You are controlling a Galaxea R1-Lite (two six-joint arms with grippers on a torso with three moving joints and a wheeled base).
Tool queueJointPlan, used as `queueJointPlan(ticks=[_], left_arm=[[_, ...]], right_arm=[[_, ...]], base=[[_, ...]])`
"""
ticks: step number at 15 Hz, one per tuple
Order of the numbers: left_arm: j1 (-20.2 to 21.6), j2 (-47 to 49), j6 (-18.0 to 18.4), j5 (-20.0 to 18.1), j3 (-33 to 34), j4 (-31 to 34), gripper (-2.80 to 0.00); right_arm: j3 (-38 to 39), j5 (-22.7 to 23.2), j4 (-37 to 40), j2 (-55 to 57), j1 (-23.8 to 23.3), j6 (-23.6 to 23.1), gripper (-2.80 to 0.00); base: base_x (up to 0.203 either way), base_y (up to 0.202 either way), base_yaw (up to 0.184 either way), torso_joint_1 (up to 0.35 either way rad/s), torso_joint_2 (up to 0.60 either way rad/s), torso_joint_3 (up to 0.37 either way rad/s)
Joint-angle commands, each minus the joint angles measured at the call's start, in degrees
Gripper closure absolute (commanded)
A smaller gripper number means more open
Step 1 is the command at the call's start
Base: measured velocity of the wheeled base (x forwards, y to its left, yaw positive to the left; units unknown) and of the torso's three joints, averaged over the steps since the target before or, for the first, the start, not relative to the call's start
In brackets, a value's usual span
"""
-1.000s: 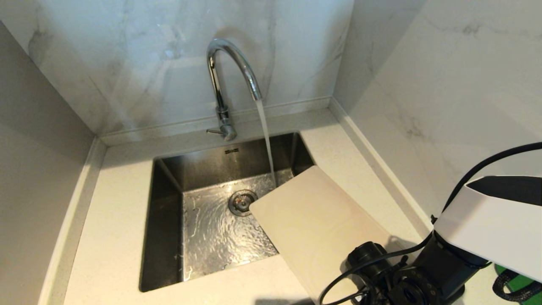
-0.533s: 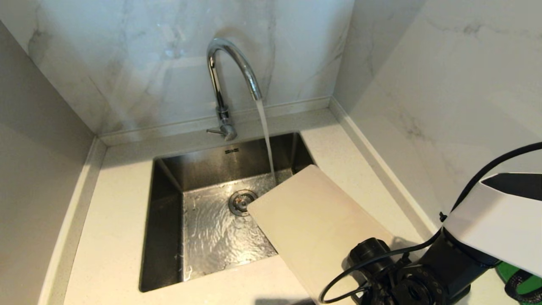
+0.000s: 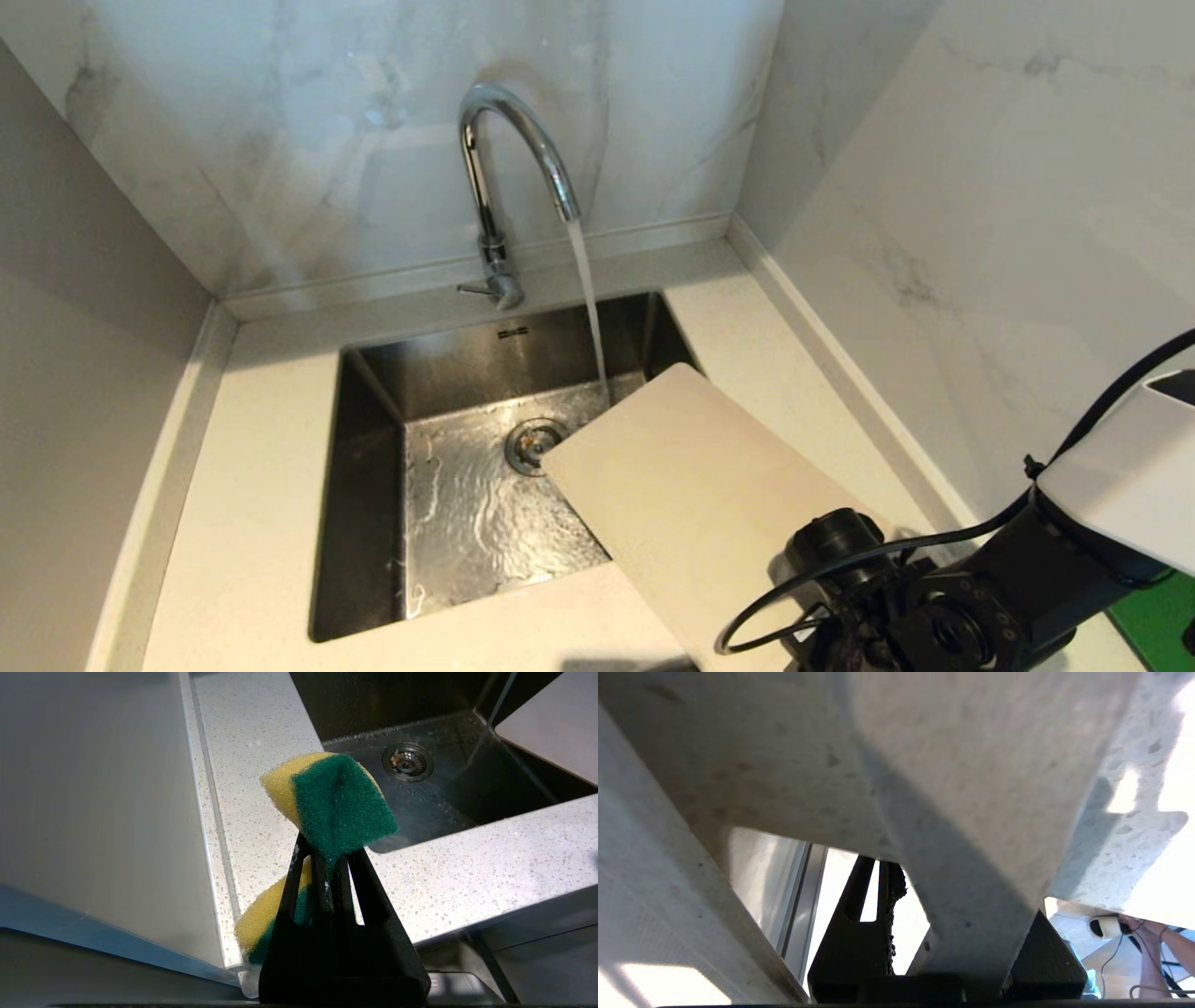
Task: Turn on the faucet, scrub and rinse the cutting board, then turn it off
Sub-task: Pick up the cutting board
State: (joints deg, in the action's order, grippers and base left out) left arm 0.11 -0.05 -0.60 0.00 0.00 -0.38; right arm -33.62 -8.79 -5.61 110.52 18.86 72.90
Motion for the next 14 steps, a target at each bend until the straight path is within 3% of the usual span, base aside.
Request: queueJointPlan(ticks=[1,14], left_arm=[[0.0,0.0,0.0,0.0,0.0,-0.1,0.0],[0.0,0.0,0.0,0.0,0.0,-0.1,0.0]], right_arm=[[0.1,-0.7,-0.1,-1.9,-0.8,0.2,0.0],[0.6,-0.7,-0.1,-5.3,-1.6,-1.0,0.0]], base=[[0.0,0.0,0.0,0.0,0.0,0.0],[0.0,0.0,0.0,0.0,0.0,0.0]])
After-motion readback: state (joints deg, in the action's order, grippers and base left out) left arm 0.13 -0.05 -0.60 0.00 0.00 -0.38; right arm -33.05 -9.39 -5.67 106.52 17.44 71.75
